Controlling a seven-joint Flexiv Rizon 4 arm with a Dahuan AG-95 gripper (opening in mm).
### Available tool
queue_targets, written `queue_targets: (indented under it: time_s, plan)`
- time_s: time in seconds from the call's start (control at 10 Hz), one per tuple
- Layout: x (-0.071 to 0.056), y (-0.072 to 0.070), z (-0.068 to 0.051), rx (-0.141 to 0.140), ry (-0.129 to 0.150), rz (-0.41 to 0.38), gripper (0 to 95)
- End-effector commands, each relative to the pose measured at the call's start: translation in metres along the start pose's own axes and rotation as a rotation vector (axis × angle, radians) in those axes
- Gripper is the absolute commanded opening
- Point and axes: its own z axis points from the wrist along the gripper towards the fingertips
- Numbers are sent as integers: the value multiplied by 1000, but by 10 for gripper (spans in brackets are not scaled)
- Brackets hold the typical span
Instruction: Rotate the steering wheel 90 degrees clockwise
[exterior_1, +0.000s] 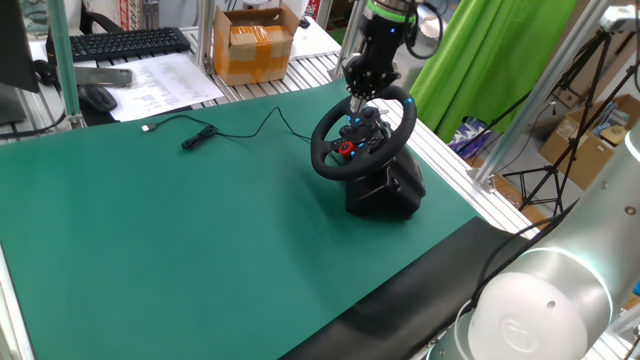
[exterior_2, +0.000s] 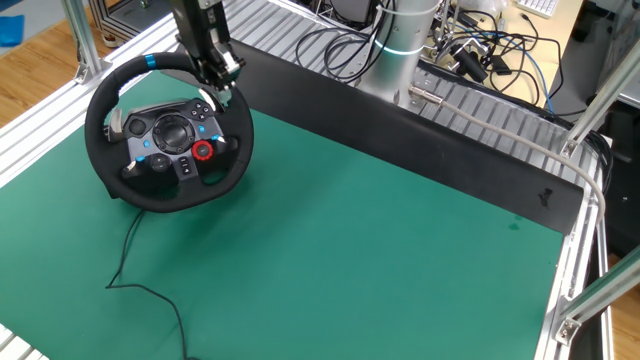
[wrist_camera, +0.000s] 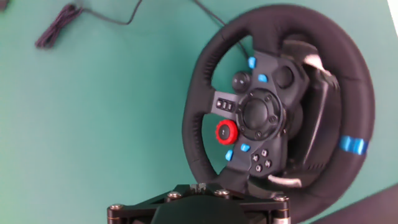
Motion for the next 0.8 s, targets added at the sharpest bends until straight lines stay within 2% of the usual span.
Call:
queue_targets:
  time_s: [0.1,0.3,0.4,0.5,0.7,0.8]
  plan:
    - [0,0,1,20,-47,89,0]
    - [0,0,1,28,-62,129,0]
    - [0,0,1,58,-89,141,0]
    - [0,0,1,83,-99,135,0]
    - [-3,-1,-4,94,-98,129,0]
    - [-8,-2,-13,108,-78,120,0]
